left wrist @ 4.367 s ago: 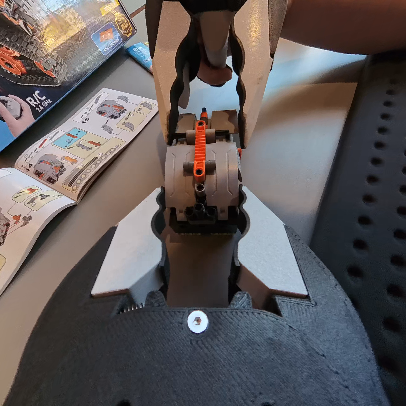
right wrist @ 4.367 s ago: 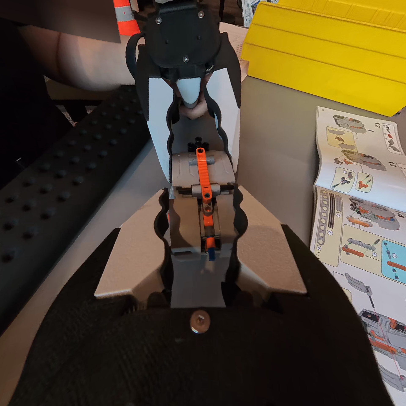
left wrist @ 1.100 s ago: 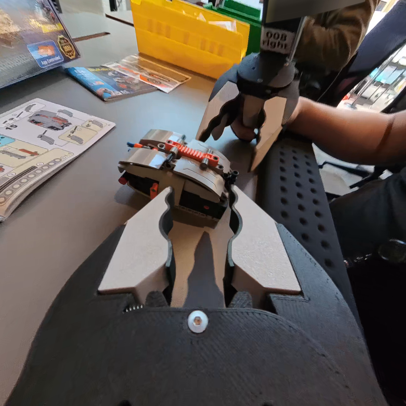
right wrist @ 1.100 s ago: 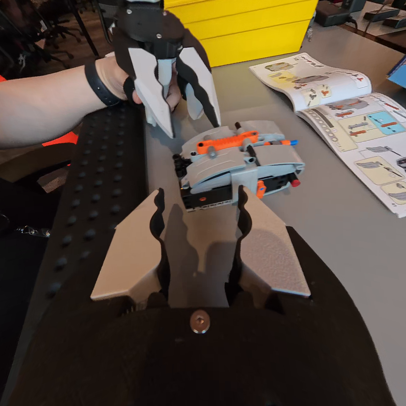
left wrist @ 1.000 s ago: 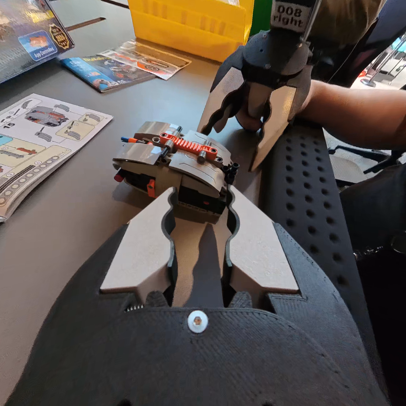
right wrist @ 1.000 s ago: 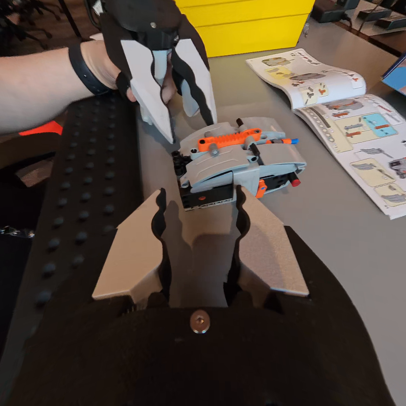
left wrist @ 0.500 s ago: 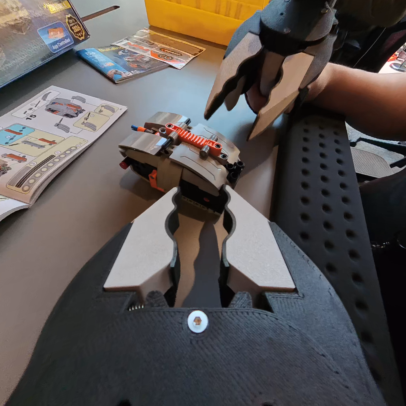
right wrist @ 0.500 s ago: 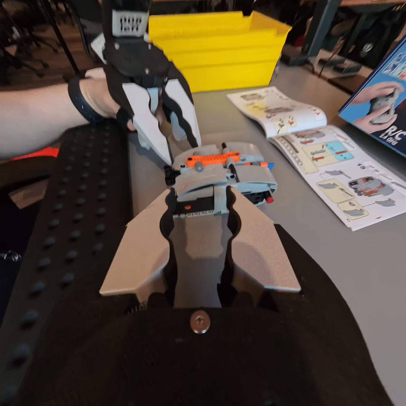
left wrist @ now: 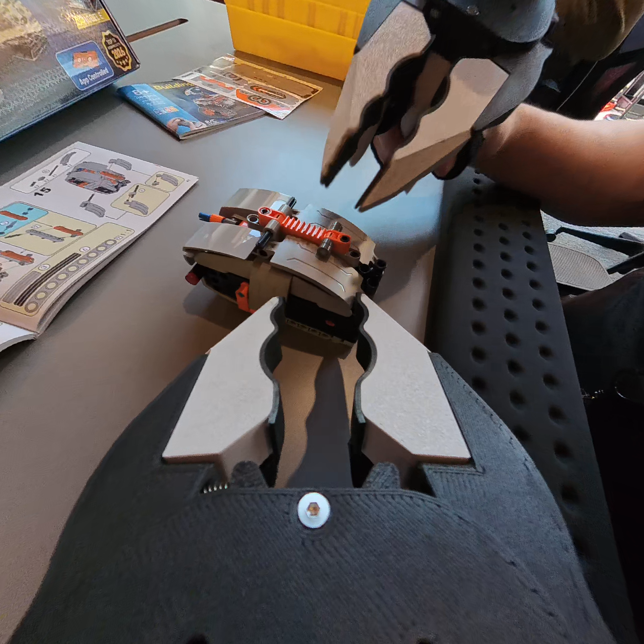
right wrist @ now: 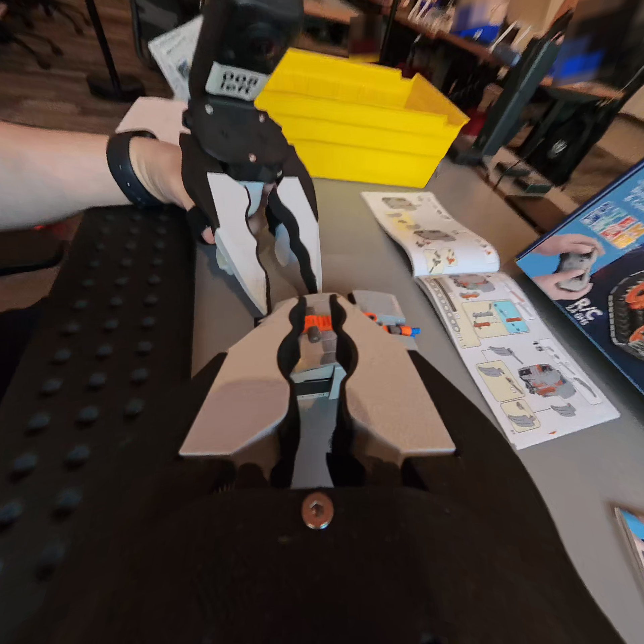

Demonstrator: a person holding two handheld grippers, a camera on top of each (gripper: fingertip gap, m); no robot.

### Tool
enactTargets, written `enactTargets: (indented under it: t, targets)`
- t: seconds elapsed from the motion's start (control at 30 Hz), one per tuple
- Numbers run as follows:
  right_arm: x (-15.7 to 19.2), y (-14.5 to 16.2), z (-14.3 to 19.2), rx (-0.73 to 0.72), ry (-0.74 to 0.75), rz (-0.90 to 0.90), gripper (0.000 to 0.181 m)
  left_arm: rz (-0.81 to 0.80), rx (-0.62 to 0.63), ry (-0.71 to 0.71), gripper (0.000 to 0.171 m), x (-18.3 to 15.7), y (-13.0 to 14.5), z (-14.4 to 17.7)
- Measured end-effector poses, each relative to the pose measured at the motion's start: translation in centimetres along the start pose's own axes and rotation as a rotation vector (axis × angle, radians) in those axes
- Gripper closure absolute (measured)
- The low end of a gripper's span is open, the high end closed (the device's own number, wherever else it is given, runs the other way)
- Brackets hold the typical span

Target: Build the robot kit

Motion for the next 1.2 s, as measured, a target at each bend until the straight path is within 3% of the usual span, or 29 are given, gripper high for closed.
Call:
enactTargets:
  t: [0.07, 0.23, 0.43, 0.63, 0.7, 0.8, 0.93, 1.07, 1.2]
  targets:
    - [0.0, 0.4, -0.5, 0.041, -0.037, -0.012, 0.178, 0.002, -0.027, -0.010, 0.135, 0.2, -0.3, 0.4]
    - [-0.5, 1.1, 0.3, 0.048, -0.019, -0.031, 0.181, 0.021, -0.123, -0.038, 0.143, 0.9, -1.5, 1.6]
    - [-0.2, 1.3, -0.2, 0.066, -0.047, -0.051, 0.181, -0.125, -0.247, -0.132, 0.165, 0.2, -4.4, 2.0]
    - [-2.8, 1.8, -0.2, 0.078, 0.023, -0.099, 0.181, -0.081, -0.132, -0.209, 0.162, 2.6, -4.4, 0.1]
    - [-3.1, 2.8, -0.7, 0.130, 0.003, -0.132, 0.181, -0.050, -0.056, -0.155, 0.165, 2.8, -3.5, -0.9]
    - [-2.9, 1.9, 0.1, 0.064, -0.016, -0.162, 0.181, -0.021, -0.092, -0.135, 0.168, 2.7, -3.7, -0.6]
    - [-0.2, 0.5, 1.4, -0.044, -0.096, -0.116, 0.180, -0.018, -0.237, -0.071, 0.163, 0.7, -4.9, 1.3]
    - [-0.1, 3.1, 0.1, 0.123, -0.067, -0.102, 0.176, -0.042, -0.152, -0.084, 0.161, 0.1, -3.5, 0.6]
    - [-0.4, 1.5, 1.0, 0.024, 0.001, -0.082, 0.165, -0.056, -0.140, -0.153, 0.151, 0.2, -3.3, 0.6]
Point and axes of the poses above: each gripper's, where its closed fingertips meet, z back along the fingers, y out of its underside, x = y × z across the jaws, the point moved 2 cm from there along z, back along the fingers, and after that the axes turned 6 degrees about x, right-handed, at the moved point
